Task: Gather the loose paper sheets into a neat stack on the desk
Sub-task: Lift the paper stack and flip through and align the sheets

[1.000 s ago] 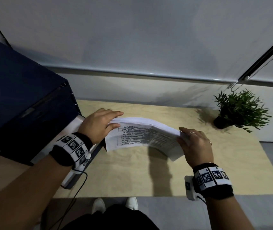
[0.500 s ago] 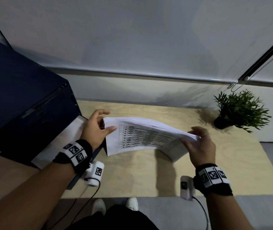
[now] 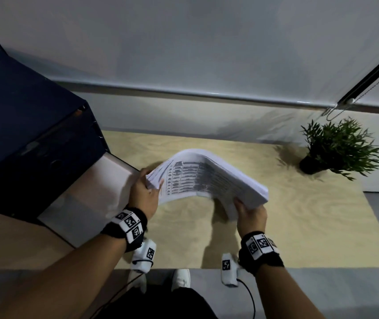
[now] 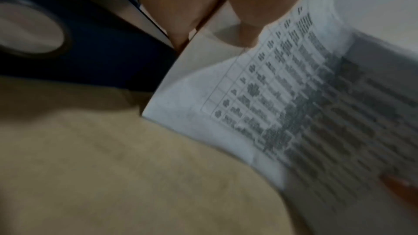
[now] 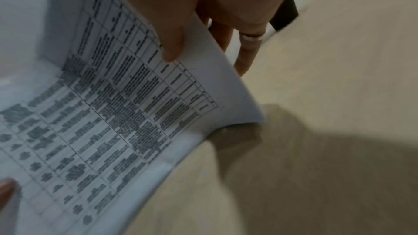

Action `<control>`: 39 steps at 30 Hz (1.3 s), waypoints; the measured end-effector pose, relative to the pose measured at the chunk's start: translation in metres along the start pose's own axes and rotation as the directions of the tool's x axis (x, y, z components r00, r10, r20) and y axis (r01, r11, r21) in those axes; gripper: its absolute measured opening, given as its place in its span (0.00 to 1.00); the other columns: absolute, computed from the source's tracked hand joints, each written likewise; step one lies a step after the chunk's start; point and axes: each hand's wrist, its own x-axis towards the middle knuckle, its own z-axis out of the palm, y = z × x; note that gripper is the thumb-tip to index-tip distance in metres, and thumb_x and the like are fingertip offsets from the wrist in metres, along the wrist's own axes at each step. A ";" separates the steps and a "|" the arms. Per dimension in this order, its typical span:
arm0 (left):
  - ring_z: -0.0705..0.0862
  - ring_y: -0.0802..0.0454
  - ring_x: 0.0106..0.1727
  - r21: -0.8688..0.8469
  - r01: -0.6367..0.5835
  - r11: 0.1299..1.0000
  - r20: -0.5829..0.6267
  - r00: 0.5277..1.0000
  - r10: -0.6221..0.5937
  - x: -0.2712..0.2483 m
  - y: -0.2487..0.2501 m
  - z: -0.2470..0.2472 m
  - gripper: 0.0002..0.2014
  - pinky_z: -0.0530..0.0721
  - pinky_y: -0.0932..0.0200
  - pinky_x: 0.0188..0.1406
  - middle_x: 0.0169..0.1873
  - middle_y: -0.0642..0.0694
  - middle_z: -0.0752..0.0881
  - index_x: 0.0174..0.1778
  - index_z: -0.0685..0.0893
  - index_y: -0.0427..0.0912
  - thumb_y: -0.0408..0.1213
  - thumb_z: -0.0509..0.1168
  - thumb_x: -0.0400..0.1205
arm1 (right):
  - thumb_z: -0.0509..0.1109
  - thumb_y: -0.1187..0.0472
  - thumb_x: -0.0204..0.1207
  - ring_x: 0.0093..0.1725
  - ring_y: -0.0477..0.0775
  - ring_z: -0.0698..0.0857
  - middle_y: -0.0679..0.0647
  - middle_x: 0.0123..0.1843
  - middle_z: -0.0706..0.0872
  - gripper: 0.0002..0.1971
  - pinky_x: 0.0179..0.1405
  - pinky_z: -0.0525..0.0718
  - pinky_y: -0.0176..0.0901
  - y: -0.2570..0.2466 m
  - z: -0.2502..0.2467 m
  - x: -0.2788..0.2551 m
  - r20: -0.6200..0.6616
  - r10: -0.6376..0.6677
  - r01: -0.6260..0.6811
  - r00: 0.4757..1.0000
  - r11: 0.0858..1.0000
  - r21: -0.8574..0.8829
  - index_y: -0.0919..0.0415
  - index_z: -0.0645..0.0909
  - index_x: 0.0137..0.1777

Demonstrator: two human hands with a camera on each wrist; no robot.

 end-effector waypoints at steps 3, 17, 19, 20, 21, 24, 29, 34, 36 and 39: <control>0.86 0.51 0.51 0.108 0.045 0.993 -0.025 0.999 -0.042 0.017 0.003 -0.007 0.15 0.78 0.63 0.52 0.50 0.50 0.87 0.59 0.82 0.39 0.32 0.74 0.77 | 0.78 0.63 0.73 0.46 0.56 0.87 0.62 0.45 0.89 0.14 0.35 0.69 0.31 -0.015 -0.016 0.014 -0.014 -0.074 0.074 0.997 0.997 -0.023 0.71 0.84 0.53; 0.78 0.35 0.71 0.581 0.284 0.763 0.124 0.895 -0.428 0.003 -0.046 0.025 0.33 0.75 0.50 0.67 0.76 0.33 0.72 0.84 0.51 0.36 0.44 0.56 0.87 | 0.58 0.60 0.84 0.70 0.70 0.76 0.70 0.76 0.72 0.29 0.66 0.75 0.48 0.062 0.006 0.030 0.261 0.270 -0.112 0.927 0.861 -0.496 0.75 0.58 0.81; 0.83 0.36 0.64 0.508 0.316 0.801 0.136 0.889 -0.437 0.008 -0.049 0.024 0.26 0.79 0.51 0.62 0.68 0.34 0.81 0.80 0.63 0.35 0.38 0.58 0.86 | 0.60 0.63 0.84 0.72 0.68 0.76 0.66 0.76 0.74 0.26 0.69 0.73 0.49 0.062 0.002 0.031 0.216 0.277 -0.147 0.936 0.868 -0.474 0.71 0.64 0.80; 0.83 0.37 0.63 0.473 0.334 0.815 0.148 0.882 -0.447 0.011 -0.052 0.022 0.24 0.80 0.51 0.62 0.67 0.35 0.82 0.78 0.67 0.35 0.36 0.59 0.86 | 0.61 0.64 0.83 0.71 0.69 0.77 0.66 0.75 0.77 0.24 0.68 0.75 0.50 0.062 -0.001 0.032 0.199 0.287 -0.175 0.937 0.879 -0.443 0.69 0.68 0.78; 0.83 0.38 0.64 0.450 0.348 0.822 0.161 0.874 -0.458 0.013 -0.052 0.020 0.22 0.80 0.51 0.64 0.68 0.37 0.83 0.77 0.69 0.36 0.34 0.60 0.85 | 0.63 0.65 0.82 0.68 0.69 0.80 0.68 0.71 0.80 0.21 0.64 0.77 0.51 0.062 -0.005 0.033 0.191 0.276 -0.177 0.942 0.891 -0.418 0.69 0.73 0.74; 0.83 0.41 0.65 0.363 0.333 0.870 0.163 0.897 -0.411 0.016 -0.034 0.021 0.19 0.79 0.55 0.60 0.66 0.44 0.83 0.74 0.73 0.40 0.35 0.61 0.86 | 0.67 0.66 0.79 0.58 0.68 0.84 0.68 0.60 0.86 0.15 0.50 0.78 0.46 0.040 -0.014 0.034 0.161 0.182 -0.124 0.970 0.941 -0.314 0.69 0.79 0.64; 0.83 0.49 0.52 0.171 -0.028 0.985 -0.001 1.000 0.029 0.020 0.031 0.014 0.12 0.75 0.67 0.47 0.55 0.43 0.85 0.64 0.74 0.34 0.34 0.62 0.86 | 0.68 0.65 0.78 0.45 0.59 0.83 0.59 0.43 0.84 0.04 0.42 0.72 0.42 -0.031 -0.035 0.035 -0.032 -0.130 0.130 0.991 0.991 -0.012 0.61 0.76 0.50; 0.82 0.48 0.56 0.218 -0.181 0.959 -0.043 0.980 0.195 0.010 0.026 -0.003 0.14 0.62 0.89 0.54 0.48 0.37 0.83 0.59 0.78 0.20 0.30 0.61 0.86 | 0.64 0.56 0.76 0.44 0.64 0.85 0.67 0.40 0.86 0.16 0.37 0.65 0.39 -0.020 -0.040 0.022 -0.118 -0.205 0.198 0.971 0.978 -0.073 0.72 0.80 0.46; 0.81 0.46 0.60 0.226 -0.132 0.965 0.067 0.991 0.119 0.002 0.003 -0.005 0.14 0.67 0.78 0.61 0.52 0.40 0.81 0.63 0.76 0.24 0.29 0.62 0.85 | 0.67 0.59 0.79 0.50 0.71 0.84 0.73 0.47 0.87 0.14 0.39 0.66 0.41 0.001 -0.031 0.013 -0.041 -0.077 0.070 0.996 0.986 -0.151 0.73 0.80 0.48; 0.78 0.56 0.60 0.194 -0.111 0.975 0.165 0.983 0.079 -0.005 -0.005 -0.006 0.15 0.75 0.60 0.66 0.57 0.47 0.79 0.66 0.72 0.34 0.30 0.64 0.84 | 0.69 0.61 0.79 0.51 0.72 0.85 0.71 0.48 0.88 0.12 0.40 0.67 0.42 0.025 -0.025 0.009 0.063 0.033 -0.019 0.997 0.977 -0.211 0.72 0.81 0.49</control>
